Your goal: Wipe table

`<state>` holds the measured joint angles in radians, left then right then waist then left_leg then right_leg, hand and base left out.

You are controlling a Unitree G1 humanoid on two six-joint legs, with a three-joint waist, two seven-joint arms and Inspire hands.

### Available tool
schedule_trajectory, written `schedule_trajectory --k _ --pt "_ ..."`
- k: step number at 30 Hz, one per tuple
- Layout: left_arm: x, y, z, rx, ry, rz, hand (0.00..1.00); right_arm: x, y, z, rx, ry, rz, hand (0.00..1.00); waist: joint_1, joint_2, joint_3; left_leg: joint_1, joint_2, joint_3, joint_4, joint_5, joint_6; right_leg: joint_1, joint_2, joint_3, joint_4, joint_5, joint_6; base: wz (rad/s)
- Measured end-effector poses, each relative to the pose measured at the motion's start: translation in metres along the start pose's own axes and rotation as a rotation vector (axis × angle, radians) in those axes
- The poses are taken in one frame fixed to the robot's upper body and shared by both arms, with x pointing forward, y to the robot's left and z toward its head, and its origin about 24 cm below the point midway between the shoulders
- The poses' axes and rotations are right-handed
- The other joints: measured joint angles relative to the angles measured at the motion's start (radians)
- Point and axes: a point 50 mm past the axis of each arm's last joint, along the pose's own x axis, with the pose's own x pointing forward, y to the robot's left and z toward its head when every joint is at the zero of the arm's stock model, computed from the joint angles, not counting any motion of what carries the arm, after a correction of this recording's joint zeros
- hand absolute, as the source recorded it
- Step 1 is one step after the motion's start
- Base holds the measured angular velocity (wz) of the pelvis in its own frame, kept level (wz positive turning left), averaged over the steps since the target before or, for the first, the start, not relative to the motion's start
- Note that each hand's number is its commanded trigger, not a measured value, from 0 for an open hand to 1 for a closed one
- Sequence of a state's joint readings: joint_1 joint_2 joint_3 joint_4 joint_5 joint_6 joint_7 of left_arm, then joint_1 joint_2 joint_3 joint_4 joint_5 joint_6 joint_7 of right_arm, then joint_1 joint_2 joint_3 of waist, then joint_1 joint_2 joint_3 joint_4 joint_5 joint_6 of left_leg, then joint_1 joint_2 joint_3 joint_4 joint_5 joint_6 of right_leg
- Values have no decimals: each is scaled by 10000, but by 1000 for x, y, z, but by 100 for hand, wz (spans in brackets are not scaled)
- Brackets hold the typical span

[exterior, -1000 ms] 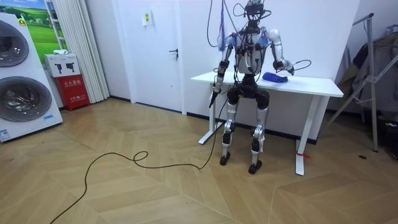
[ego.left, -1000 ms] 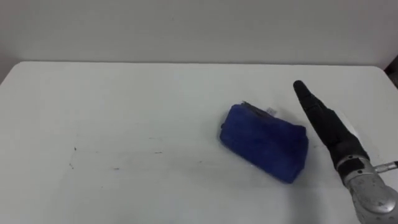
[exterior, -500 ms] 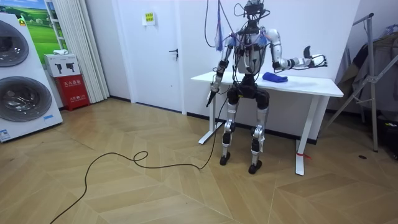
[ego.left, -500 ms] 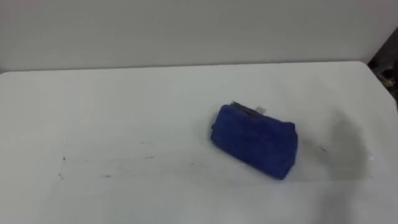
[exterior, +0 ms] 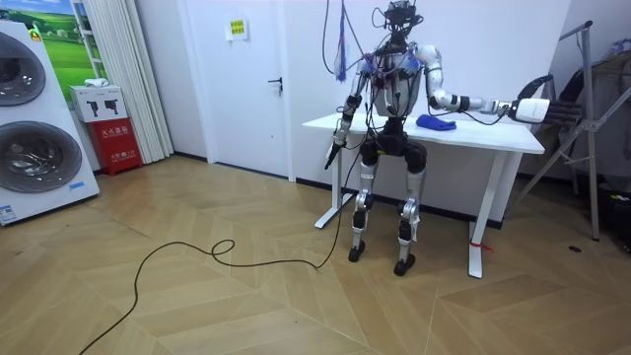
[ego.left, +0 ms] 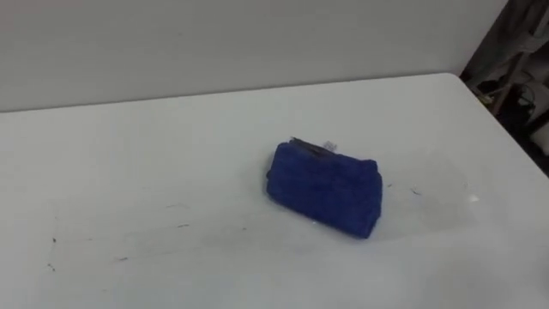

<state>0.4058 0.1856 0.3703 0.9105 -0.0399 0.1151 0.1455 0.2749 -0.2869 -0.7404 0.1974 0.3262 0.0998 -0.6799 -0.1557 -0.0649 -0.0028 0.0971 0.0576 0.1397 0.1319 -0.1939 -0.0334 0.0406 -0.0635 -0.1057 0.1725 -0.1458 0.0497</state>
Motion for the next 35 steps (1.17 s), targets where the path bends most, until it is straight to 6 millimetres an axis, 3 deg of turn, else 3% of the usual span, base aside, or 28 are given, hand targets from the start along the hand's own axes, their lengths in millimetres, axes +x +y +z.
schedule_trajectory --k 4,11,19,23,27,30,35 --pt "0 1 -3 37 173 25 0 4 -10 -15 694 1173 -881 0 -57 -21 1 -53 -3 -6 -7 -17 6 -59 -4 -12 -8 -2 3 0" --pt "-2 5 -4 -14 200 158 0 6 -42 -73 377 3824 -2629 0 -142 5 17 -140 -1 -43 46 -70 11 -53 -18 -69 -41 -20 23 1" --pt "-1 3 -4 -131 317 55 0 -30 -86 -152 -684 7299 -3904 0 -332 123 -35 -199 -10 -173 50 -86 -6 -17 -26 -106 9 -117 18 5" --pt "-1 -5 -1 -40 347 -338 0 -67 -99 -190 -2441 8792 -2070 0 -214 180 -88 -135 -20 -361 186 -93 -13 146 -55 -215 22 -140 6 11" --pt "-1 -27 9 901 87 -1023 0 -97 -79 -211 -6357 8965 2191 0 159 383 -59 -98 -27 -325 269 -124 -5 147 -60 -184 143 -142 5 -3" --pt "-1 -38 19 1286 -186 -1352 0 -104 -56 -213 -8303 8246 4755 0 489 503 -3 -8 -14 -328 340 -135 -10 265 -39 -144 131 -140 2 0" --pt "0 -52 27 1720 -348 -1687 0 -113 -29 -212 -9948 7213 7373 0 793 616 3 17 -17 -457 362 -136 -10 388 -48 -284 112 -146 -5 7"
